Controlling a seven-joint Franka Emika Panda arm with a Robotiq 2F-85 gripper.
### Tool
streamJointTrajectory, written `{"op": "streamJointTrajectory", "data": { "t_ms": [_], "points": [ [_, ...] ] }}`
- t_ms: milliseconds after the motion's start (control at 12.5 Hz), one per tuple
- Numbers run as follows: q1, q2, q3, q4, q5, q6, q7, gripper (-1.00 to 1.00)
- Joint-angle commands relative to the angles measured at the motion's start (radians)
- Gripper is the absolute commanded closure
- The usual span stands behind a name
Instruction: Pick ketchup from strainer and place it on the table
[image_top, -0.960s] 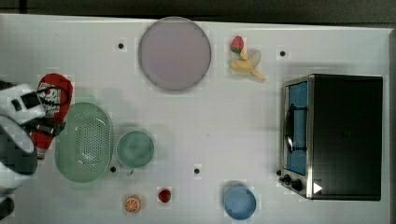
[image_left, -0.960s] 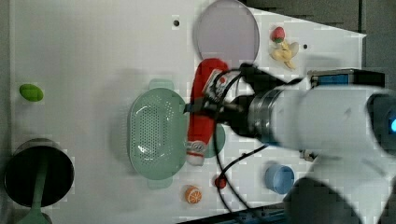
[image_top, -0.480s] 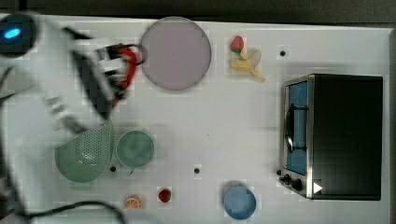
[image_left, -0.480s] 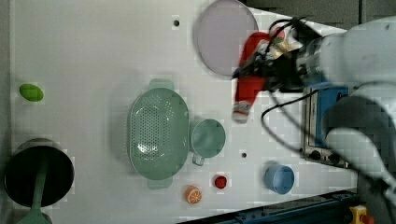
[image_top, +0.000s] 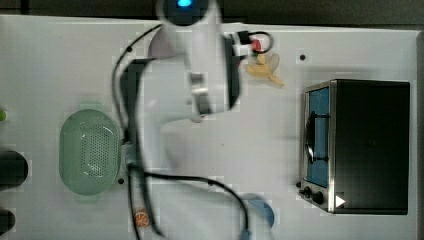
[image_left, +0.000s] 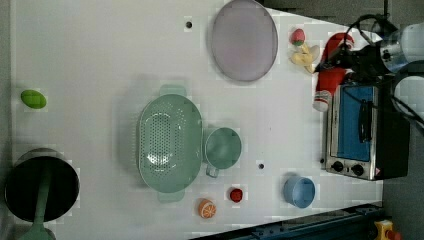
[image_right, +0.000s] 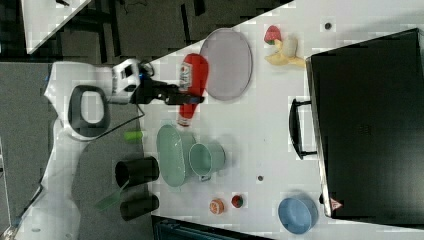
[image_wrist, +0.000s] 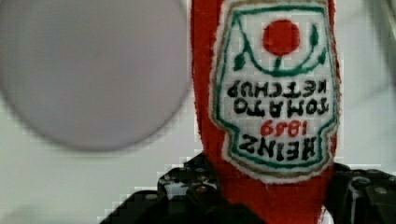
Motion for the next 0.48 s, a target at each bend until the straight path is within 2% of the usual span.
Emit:
{"op": "streamJointTrajectory", "data": {
  "t_ms": [80,480],
  "points": [
    [-0.003,-0.026,0.011,-0.018,0.008,0.007,-0.137,-0.21],
    [-0.05,-0.058,0.005,-0.223,0.01,0.221,-0.141,-0.21]
  ]
}}
